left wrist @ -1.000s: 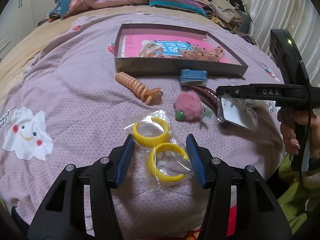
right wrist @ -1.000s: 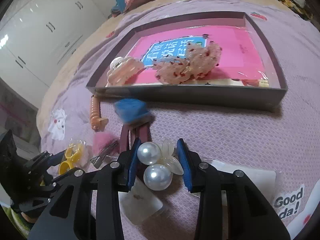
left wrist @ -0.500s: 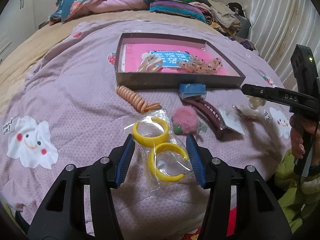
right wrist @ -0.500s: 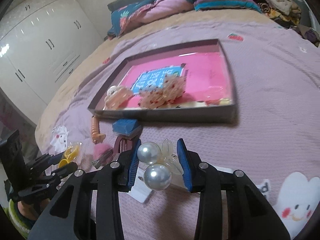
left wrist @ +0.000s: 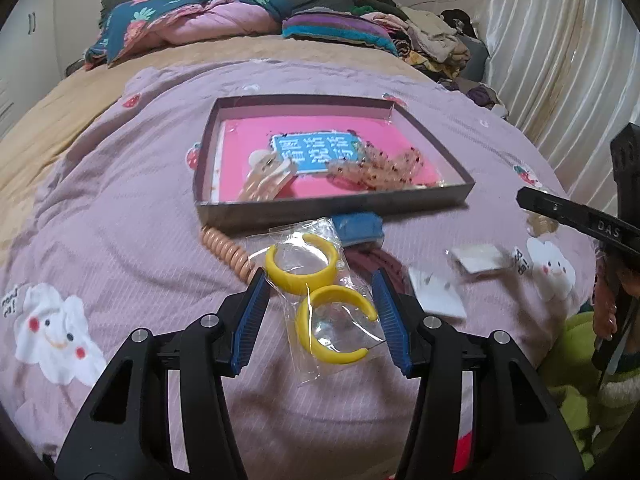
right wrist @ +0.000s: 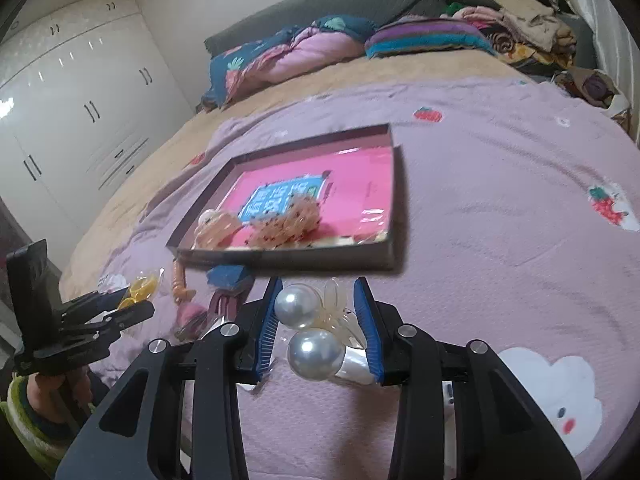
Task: Organize jewelry
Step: 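Carry the yellow earrings into the tray and release while the right tool releases the pearl earrings there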
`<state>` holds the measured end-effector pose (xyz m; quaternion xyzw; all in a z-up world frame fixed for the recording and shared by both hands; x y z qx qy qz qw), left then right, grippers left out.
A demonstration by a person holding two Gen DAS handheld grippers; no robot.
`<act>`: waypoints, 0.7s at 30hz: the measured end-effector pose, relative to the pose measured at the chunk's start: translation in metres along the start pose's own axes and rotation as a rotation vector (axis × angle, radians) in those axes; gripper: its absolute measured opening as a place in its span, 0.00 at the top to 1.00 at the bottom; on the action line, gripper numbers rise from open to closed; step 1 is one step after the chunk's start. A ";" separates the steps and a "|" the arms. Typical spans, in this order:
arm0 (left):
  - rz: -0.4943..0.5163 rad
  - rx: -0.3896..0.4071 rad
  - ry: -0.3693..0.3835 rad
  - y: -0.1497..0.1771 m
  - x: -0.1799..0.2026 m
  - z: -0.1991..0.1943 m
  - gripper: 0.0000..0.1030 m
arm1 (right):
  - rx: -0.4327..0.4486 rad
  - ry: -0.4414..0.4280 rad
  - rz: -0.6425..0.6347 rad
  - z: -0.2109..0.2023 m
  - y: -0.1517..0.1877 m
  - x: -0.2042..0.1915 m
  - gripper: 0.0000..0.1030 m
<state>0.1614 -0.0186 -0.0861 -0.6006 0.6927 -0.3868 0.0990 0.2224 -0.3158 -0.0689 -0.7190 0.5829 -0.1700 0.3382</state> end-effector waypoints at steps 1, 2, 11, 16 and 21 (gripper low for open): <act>0.002 0.001 0.001 -0.003 0.000 0.001 0.57 | 0.005 0.001 0.003 -0.001 -0.001 0.002 0.66; 0.004 0.002 0.002 -0.006 0.001 0.003 0.57 | 0.010 0.001 0.008 -0.002 -0.003 0.003 0.66; 0.024 0.016 0.016 -0.035 0.005 0.017 0.56 | 0.038 0.013 0.032 -0.009 -0.016 0.015 0.66; 0.038 0.026 0.026 -0.054 0.008 0.024 0.56 | 0.046 0.019 0.031 -0.007 -0.024 0.017 0.65; 0.043 0.025 0.041 -0.072 0.009 0.034 0.56 | 0.057 0.033 0.016 -0.006 -0.034 0.015 0.66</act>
Point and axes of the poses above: each gripper's, at about its wrist camera, not at the fingertips, and z roughly the way its jaws point, x to its right, y to its underside, the point moved 8 cm from there along z, roughly the way its jaws point, and after that the axes turned 15 degrees about y, right-handed, at the moved point
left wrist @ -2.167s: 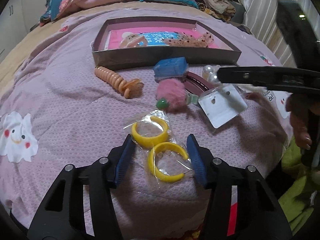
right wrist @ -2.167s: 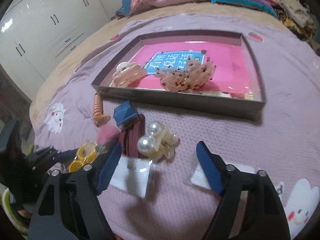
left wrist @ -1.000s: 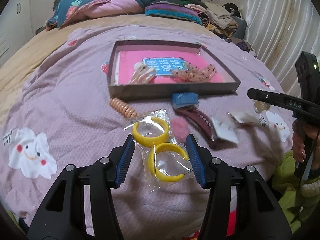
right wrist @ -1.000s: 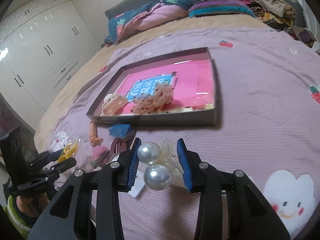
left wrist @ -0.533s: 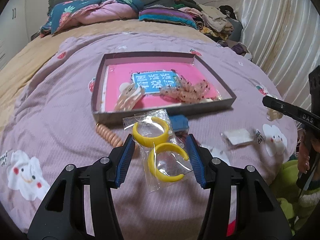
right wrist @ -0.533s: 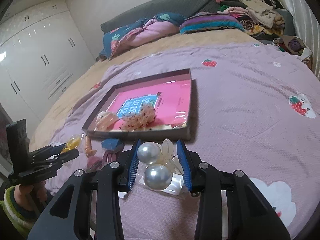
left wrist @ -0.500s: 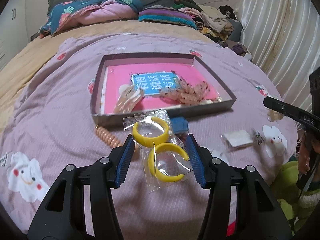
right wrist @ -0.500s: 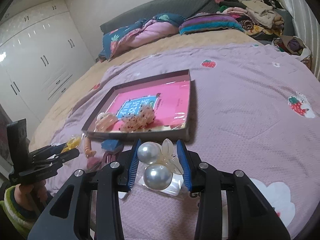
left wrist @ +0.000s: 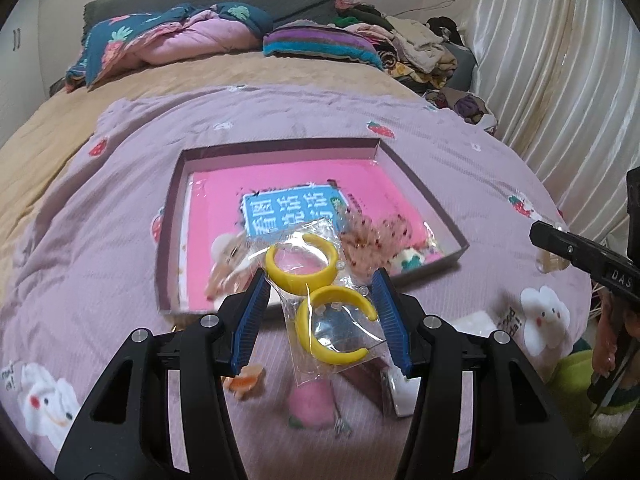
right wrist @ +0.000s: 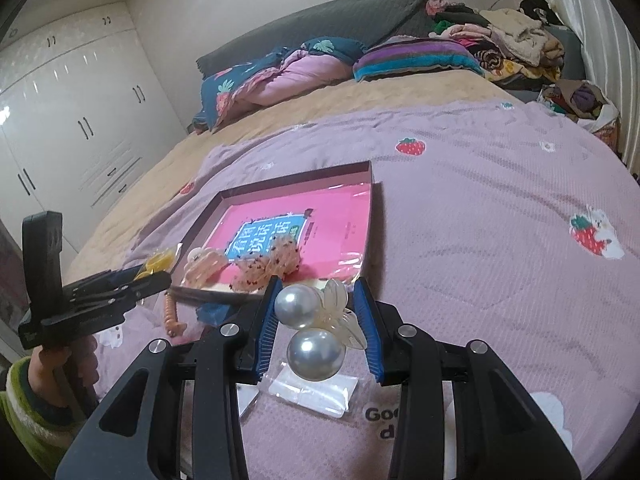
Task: Organize jewelry
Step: 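Carry the yellow earrings into the tray and release while the right tool releases the pearl earrings there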
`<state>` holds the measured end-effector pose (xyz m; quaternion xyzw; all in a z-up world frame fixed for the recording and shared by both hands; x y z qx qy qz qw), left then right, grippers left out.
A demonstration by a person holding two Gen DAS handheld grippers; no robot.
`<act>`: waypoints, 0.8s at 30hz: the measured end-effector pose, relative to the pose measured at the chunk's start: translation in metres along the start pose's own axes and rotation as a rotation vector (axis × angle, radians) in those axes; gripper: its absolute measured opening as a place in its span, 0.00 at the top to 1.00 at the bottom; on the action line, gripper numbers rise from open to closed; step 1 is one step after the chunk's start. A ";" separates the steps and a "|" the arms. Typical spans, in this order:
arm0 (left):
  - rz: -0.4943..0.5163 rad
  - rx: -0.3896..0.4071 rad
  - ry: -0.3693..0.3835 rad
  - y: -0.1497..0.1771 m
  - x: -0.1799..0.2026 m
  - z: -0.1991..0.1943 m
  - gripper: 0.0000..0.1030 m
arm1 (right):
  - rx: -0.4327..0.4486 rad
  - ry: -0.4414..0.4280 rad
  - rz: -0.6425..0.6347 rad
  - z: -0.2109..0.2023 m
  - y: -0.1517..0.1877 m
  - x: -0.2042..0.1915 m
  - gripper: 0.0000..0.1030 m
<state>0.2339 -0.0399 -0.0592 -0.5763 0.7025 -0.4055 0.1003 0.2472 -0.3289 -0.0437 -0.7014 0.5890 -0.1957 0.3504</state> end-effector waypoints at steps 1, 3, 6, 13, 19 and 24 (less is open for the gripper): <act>0.001 0.000 0.002 -0.003 0.000 0.002 0.56 | 0.003 0.000 -0.003 0.001 -0.003 -0.001 0.65; 0.005 -0.002 0.004 -0.009 0.000 0.006 0.57 | 0.007 0.006 -0.008 0.004 -0.009 -0.002 0.66; 0.011 -0.001 0.005 -0.015 0.000 0.010 0.56 | 0.011 0.005 -0.011 0.007 -0.016 -0.003 0.65; 0.004 -0.019 0.006 -0.027 -0.008 0.029 0.56 | 0.008 0.001 -0.041 0.017 -0.031 -0.016 0.66; -0.007 -0.033 0.014 -0.030 -0.015 0.043 0.56 | -0.017 0.000 -0.049 0.035 -0.038 -0.024 0.65; -0.030 -0.050 0.016 -0.027 -0.024 0.051 0.56 | -0.048 0.001 -0.057 0.053 -0.040 -0.031 0.65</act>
Point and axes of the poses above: each gripper's, at about its wrist camera, not at the fingertips, and z roughly the way its jaws point, x to its right, y to its underside, the point moved 8 cm from there along z, roughly the way its jaws point, and after that the axes turned 15 degrees about y, right-handed, at the moved point
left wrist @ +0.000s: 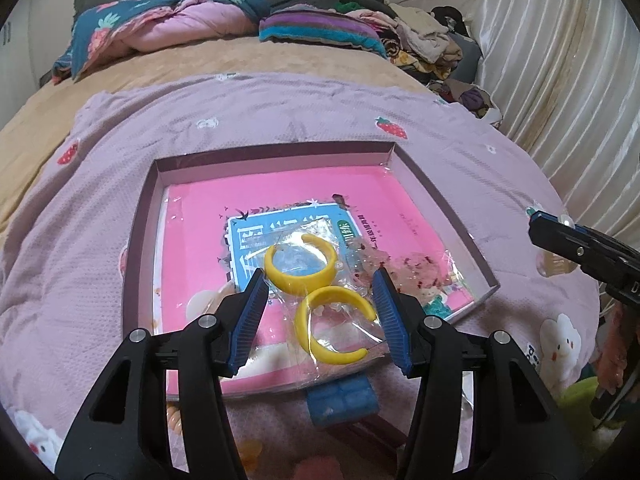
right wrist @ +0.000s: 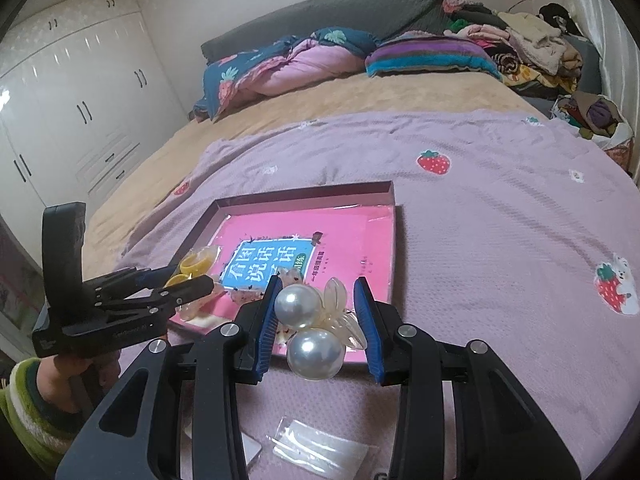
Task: Organize jewelry
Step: 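Carry the yellow earrings into the tray and release while the right tool releases the pearl earrings there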
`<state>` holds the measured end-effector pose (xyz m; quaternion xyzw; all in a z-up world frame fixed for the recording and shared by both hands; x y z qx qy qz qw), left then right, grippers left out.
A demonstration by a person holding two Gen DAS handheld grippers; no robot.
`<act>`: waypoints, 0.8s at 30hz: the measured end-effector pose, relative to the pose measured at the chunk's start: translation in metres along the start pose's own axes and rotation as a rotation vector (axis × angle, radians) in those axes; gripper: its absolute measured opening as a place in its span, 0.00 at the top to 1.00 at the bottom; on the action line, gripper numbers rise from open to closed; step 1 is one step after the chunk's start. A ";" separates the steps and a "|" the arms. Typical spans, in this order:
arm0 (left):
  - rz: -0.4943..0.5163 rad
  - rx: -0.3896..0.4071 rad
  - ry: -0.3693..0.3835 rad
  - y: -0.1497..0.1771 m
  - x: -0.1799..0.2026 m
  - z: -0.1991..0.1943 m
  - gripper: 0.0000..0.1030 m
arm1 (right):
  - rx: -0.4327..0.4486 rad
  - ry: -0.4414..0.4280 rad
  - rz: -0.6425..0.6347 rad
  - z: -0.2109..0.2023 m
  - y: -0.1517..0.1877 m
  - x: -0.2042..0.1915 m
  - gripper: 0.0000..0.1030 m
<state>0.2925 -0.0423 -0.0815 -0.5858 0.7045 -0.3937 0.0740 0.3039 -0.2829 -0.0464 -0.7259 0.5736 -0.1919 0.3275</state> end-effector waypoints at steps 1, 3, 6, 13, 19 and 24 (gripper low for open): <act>-0.003 -0.001 -0.002 0.000 -0.002 0.001 0.56 | -0.006 0.004 -0.003 0.005 -0.001 -0.001 0.65; -0.009 -0.003 -0.005 0.002 -0.005 0.002 0.55 | -0.018 0.010 -0.010 0.014 -0.003 -0.003 0.65; -0.013 -0.002 -0.011 0.004 -0.009 0.000 0.46 | -0.041 0.026 -0.027 0.032 -0.004 -0.007 0.65; -0.007 0.018 -0.030 0.005 -0.010 -0.013 0.41 | -0.087 0.041 -0.038 0.061 0.003 -0.016 0.65; -0.028 0.017 -0.038 0.013 -0.016 -0.022 0.31 | -0.100 0.051 -0.013 0.070 0.008 -0.014 0.65; -0.041 0.006 -0.060 0.024 -0.018 -0.030 0.24 | -0.096 0.048 0.021 0.069 0.010 -0.009 0.49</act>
Point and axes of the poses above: each gripper's, at about its wrist camera, not at the fingertips, and z roughly the way its jaws point, x to its right, y to its underside, the point moved 8 cm from there along z, roughly the way its jaws point, and after that the axes turned 15 degrees about y, right-handed, at the moved point
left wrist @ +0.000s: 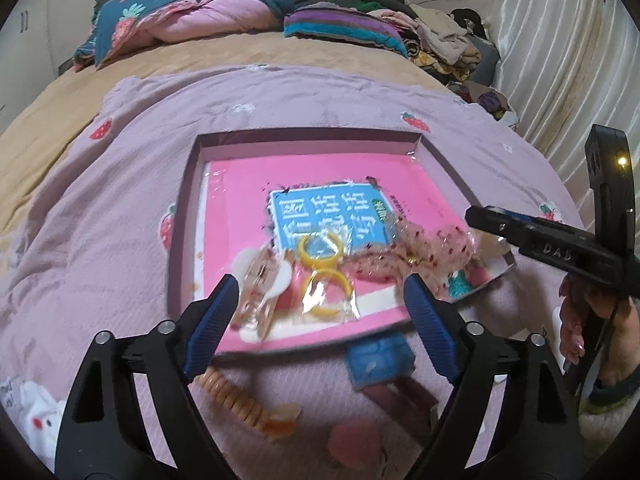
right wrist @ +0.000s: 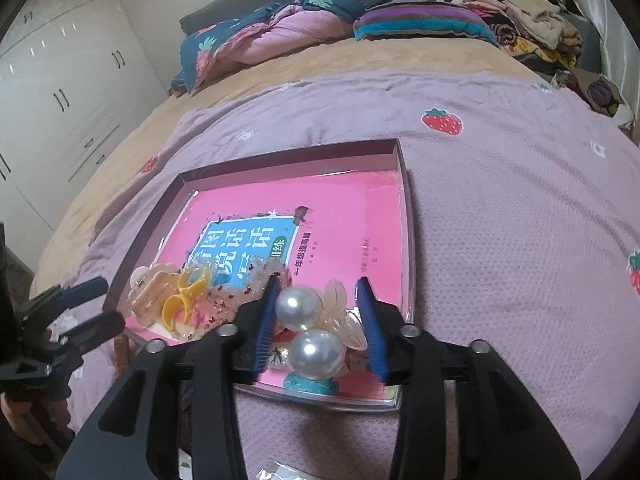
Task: Organize jewelry
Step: 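Carry the yellow earrings into the tray and release while the right tool releases the pearl earrings there, then withdraw both open tools from the tray back over the remaining jewelry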
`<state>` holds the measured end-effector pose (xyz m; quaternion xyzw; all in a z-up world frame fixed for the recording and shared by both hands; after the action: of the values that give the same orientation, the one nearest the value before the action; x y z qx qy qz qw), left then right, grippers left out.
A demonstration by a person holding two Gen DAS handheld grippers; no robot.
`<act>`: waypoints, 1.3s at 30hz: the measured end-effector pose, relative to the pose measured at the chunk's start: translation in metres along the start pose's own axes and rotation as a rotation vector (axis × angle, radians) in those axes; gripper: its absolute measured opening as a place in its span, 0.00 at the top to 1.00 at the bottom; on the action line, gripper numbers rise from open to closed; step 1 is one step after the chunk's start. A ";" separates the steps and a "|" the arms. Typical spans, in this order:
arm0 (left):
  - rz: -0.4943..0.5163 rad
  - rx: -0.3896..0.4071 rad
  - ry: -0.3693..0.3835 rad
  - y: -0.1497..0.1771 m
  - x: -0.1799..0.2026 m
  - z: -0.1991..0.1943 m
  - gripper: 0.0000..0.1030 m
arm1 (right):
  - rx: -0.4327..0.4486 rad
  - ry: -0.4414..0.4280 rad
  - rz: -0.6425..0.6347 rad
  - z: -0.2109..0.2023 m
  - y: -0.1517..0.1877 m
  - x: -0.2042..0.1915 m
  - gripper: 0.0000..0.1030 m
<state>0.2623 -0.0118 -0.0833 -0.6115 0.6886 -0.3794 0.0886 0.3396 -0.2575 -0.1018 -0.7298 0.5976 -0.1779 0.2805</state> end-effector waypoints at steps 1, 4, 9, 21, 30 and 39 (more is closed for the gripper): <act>-0.008 0.002 -0.002 0.001 -0.001 -0.003 0.24 | 0.008 0.002 0.009 -0.003 0.000 0.002 0.40; -0.024 0.015 -0.007 0.003 -0.002 -0.010 0.21 | 0.035 -0.002 0.027 -0.016 0.001 0.006 0.30; -0.038 0.041 -0.015 0.003 -0.001 -0.024 0.14 | 0.103 0.015 0.024 -0.048 0.000 0.013 0.20; -0.042 0.110 -0.059 0.006 0.003 -0.064 0.09 | 0.214 0.007 0.061 -0.111 0.000 0.023 0.12; -0.049 0.175 -0.053 0.011 0.008 -0.099 0.09 | 0.273 -0.009 0.050 -0.152 -0.002 0.018 0.12; -0.036 0.217 -0.065 0.018 0.016 -0.129 0.09 | 0.344 -0.028 0.014 -0.198 0.004 0.008 0.10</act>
<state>0.1686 0.0266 0.0006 -0.6227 0.6292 -0.4332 0.1696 0.2200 -0.3052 0.0495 -0.6693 0.5593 -0.2654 0.4108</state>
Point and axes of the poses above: each gripper's, at about its wrist camera, not at the fingertips, and z roughly the way its jaws point, x to its right, y to its underside, the point moved 8 cm from there along z, roughly the way its jaws point, and after that the axes turned 15 degrees about y, right-handed, at the moved point
